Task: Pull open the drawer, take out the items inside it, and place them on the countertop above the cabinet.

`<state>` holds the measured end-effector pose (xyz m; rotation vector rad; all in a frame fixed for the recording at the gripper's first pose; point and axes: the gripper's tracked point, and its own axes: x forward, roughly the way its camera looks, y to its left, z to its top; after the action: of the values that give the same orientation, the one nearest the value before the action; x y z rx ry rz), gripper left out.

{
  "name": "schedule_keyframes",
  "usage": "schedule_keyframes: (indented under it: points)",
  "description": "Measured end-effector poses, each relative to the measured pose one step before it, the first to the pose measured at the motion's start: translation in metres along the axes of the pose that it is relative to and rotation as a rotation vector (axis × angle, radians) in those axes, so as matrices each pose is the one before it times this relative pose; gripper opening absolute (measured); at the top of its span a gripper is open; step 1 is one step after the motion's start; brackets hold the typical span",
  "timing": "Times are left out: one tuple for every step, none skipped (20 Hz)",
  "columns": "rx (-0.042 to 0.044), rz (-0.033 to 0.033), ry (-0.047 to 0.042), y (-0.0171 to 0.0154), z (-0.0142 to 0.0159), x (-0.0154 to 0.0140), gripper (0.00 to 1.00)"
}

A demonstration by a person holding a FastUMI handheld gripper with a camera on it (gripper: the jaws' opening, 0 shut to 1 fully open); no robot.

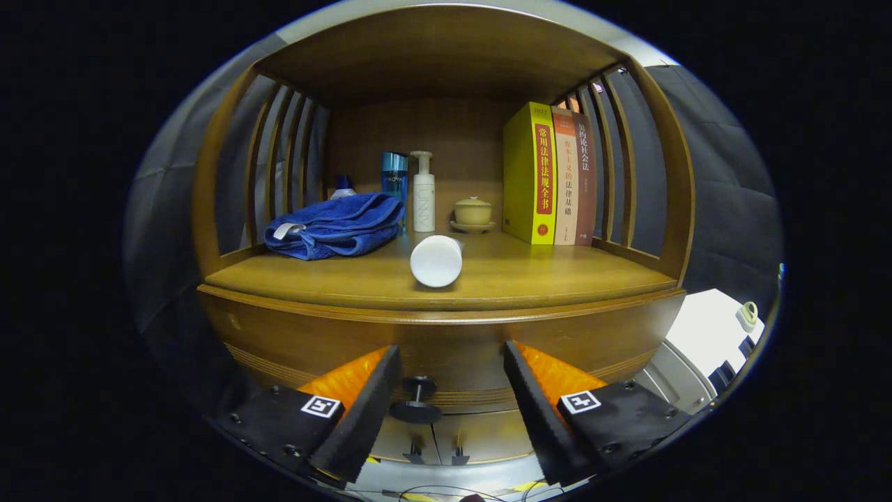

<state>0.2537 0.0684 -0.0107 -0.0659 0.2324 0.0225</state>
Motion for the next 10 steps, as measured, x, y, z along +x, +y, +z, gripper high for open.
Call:
schedule_keyframes:
  points:
    - [-0.00215, 0.00059, 0.00214, 0.00042, 0.00054, 0.00106, 0.99]
    - [-0.00619, -0.00049, -0.00206, -0.00145, -0.00051, -0.00152, 0.99]
    - [0.00019, -0.00066, -0.00132, -0.00030, 0.00019, -0.00027, 0.99]
    - [0.00141, -0.00002, 0.00064, -0.00018, -0.00070, 0.00011, 0.99]
    - [-0.00103, -0.00066, 0.00063, -0.00054, 0.00052, -0.00118, 0.99]
    - [0.00155, -0.00024, 0.01230, -0.00008, -0.00123, -0.00044, 0.99]
    - [0.00427, 0.01247, 0.00948, 0.00241, 0.00017, -0.00418, 0.99]
    - [0.01080, 0.01682, -0.00884, 0.00387, 0.00580, -0.00689, 0.99]
    - [-0.00027, 0.00796, -0.01861, 0.00184, 0.00757, -0.01003, 0.99]
    - [-0.01228, -0.00427, -0.01741, -0.00239, 0.00741, -0.01413, 0.99]
